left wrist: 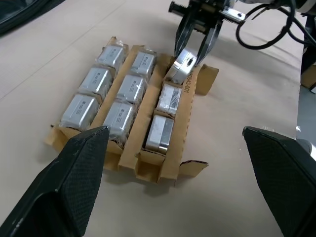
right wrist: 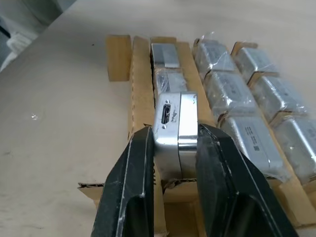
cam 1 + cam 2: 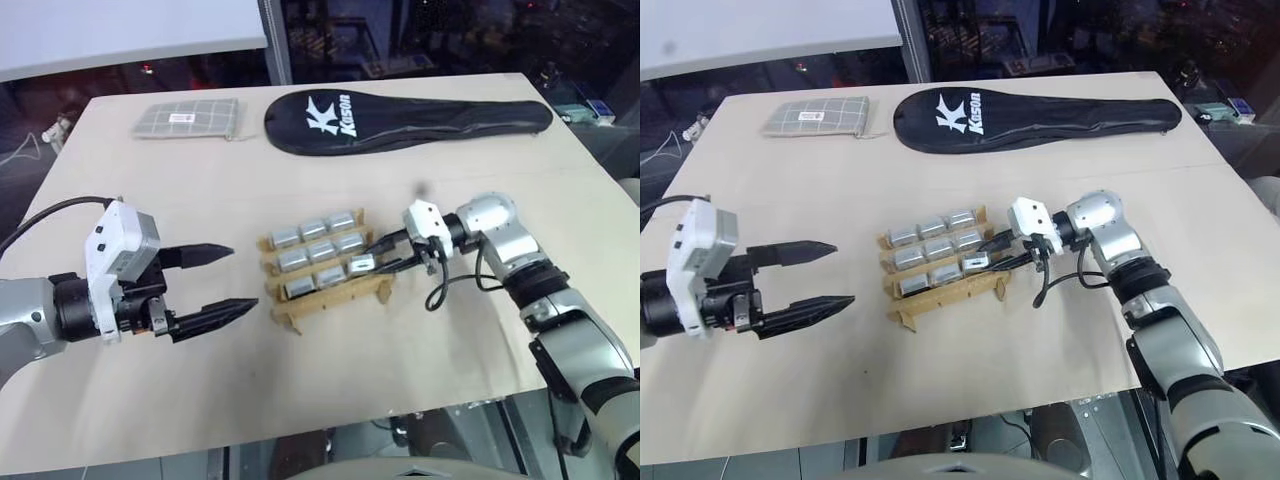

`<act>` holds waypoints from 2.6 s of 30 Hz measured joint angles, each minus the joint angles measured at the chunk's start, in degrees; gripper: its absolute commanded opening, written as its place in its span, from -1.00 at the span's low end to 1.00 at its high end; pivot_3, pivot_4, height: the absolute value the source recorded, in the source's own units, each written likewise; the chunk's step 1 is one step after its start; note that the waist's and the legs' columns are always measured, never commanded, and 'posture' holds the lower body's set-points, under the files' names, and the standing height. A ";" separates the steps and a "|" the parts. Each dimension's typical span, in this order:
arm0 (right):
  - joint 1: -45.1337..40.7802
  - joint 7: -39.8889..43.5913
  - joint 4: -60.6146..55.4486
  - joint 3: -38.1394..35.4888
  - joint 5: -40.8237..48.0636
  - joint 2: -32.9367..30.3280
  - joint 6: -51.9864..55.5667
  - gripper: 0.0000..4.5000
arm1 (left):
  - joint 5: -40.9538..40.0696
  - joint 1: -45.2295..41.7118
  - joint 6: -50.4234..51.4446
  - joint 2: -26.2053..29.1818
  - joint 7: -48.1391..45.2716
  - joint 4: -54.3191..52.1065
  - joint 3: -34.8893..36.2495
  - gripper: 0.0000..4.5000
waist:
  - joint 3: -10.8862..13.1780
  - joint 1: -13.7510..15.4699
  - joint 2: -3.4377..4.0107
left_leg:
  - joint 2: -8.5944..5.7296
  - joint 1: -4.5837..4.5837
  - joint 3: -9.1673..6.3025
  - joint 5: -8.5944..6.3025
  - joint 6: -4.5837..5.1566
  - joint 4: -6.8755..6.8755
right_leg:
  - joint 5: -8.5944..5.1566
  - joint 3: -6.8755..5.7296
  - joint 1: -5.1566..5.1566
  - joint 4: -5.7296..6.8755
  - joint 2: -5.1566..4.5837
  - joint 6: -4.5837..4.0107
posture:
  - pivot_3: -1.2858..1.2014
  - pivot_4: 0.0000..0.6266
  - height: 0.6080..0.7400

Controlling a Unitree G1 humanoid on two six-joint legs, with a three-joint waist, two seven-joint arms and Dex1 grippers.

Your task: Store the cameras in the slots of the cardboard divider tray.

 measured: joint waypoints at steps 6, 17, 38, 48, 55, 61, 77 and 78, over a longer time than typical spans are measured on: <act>-1.98 0.01 3.96 -0.28 -1.03 0.09 -2.46 0.98 | -0.03 0.38 0.00 0.00 0.44 -0.28 0.28 1.00 | 0.02 0.01 0.02 | 0.00 -0.01 0.00 0.00 -0.01 -0.01 | 0.00 0.00 0.00 0.00 -0.01 0.00 | 0.03 -0.52 1.00; 1.06 0.02 -1.44 -3.26 0.09 -0.33 -4.94 0.98 | -0.17 -0.89 -0.09 0.11 0.59 0.31 -1.30 1.00 | 0.03 0.04 0.05 | -0.01 -0.02 -0.01 0.00 -0.01 -0.01 | 0.01 -0.02 0.00 0.00 -0.03 -0.01 | 0.03 -0.52 1.00; -0.04 -2.58 5.85 -3.60 -7.15 1.31 -15.37 -0.17 | 0.00 -2.37 -0.10 0.52 -0.02 0.90 -2.60 1.00 | 0.03 -0.13 0.05 | 0.01 0.10 0.00 0.04 -0.08 -0.02 | 0.01 0.04 0.02 0.05 0.00 -0.02 | 0.03 -0.52 1.00; -0.09 -2.87 5.41 -3.85 -8.49 1.75 -16.27 -0.76 | -0.01 -1.98 -0.10 0.51 0.20 0.86 -2.60 1.00 | 0.03 -0.18 0.05 | 0.01 0.11 -0.01 0.04 -0.08 -0.04 | 0.01 0.04 0.02 0.05 0.01 -0.02 | 0.03 -0.52 1.00; 0.39 -1.86 3.77 -3.94 -7.53 1.56 -12.21 -0.76 | 0.04 -2.10 -0.11 0.52 0.15 0.92 -3.41 1.00 | 0.04 -0.18 0.06 | 0.02 0.08 -0.02 0.04 -0.08 -0.05 | 0.02 0.04 0.01 0.04 0.00 -0.02 | 0.03 -0.52 1.00; -1.98 -0.21 1.76 -1.99 -9.10 -0.35 -7.87 -0.76 | 0.25 -2.67 -0.17 0.53 -0.09 1.17 -3.75 1.00 | 0.05 -0.06 0.08 | 0.00 0.02 -0.04 0.04 -0.08 -0.05 | 0.02 0.01 0.00 0.01 -0.02 -0.03 | 0.03 -0.52 1.00; -6.18 0.72 0.18 2.20 -10.95 0.15 -2.23 0.77 | 0.09 -2.48 -0.13 0.52 1.28 0.81 -4.19 1.00 | 0.06 -0.07 0.09 | 0.00 0.01 -0.04 0.04 -0.08 -0.05 | 0.01 -0.02 -0.01 0.01 -0.02 -0.03 | 0.03 -0.52 1.00; -6.18 0.74 0.06 2.13 -10.53 0.23 -1.97 0.77 | 0.10 -2.44 -0.13 0.52 1.28 0.81 -4.19 1.00 | 0.06 -0.06 0.09 | 0.00 0.01 -0.04 0.04 -0.08 -0.05 | 0.02 -0.02 -0.01 0.00 -0.02 -0.03 | 0.03 -0.52 1.00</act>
